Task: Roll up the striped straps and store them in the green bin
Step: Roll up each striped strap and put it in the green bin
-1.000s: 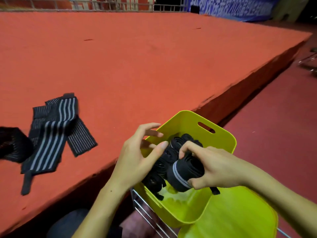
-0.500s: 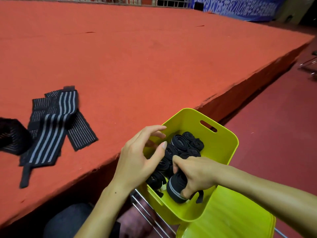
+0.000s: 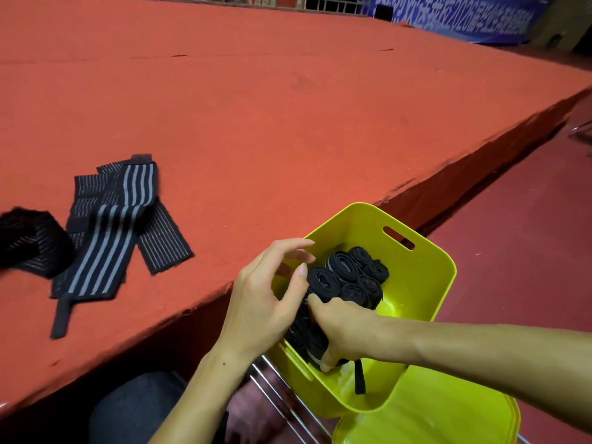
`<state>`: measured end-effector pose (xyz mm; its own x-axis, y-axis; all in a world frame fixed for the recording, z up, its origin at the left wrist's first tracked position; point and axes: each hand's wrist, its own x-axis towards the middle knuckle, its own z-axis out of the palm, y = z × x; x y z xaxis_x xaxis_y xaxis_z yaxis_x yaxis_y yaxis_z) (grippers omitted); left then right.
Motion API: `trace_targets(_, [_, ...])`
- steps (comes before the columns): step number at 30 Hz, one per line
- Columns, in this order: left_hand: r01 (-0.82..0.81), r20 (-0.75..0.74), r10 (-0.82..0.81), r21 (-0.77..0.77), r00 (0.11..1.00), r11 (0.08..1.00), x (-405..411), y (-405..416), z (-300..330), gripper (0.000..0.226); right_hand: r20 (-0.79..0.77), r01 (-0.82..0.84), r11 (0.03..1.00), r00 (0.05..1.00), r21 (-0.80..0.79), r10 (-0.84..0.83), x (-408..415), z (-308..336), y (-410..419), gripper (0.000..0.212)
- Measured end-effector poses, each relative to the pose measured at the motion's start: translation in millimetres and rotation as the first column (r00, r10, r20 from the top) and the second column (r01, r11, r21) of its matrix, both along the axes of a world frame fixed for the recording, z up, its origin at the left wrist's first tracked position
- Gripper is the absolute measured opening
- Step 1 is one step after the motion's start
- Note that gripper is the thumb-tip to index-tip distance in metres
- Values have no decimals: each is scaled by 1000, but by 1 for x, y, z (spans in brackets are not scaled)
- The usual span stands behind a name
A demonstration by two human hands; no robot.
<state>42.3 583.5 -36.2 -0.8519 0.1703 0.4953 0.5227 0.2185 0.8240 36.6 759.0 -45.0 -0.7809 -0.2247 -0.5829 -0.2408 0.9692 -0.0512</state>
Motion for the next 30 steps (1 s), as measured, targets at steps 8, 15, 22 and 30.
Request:
trace_targets(8, [-18, -30, 18, -21, 999, 1000, 2, -7, -4, 39, -88, -38, 998, 995, 56, 43, 1, 2, 5, 98])
trace_targets(15, [-86, -74, 81, -60, 994, 994, 8, -15, -5, 38, -239, -83, 984, 964, 156, 119, 10, 13, 9, 100])
trace_targets(22, [-87, -27, 86, -68, 996, 994, 13, -27, -1, 43, -332, -40, 990, 943, -139, -9, 23, 45, 24, 76])
trace_targets(30, [-84, 20, 85, -28, 996, 996, 30, -54, 16, 49, -330, 18, 840, 915, -543, -232, 47, 85, 17, 62])
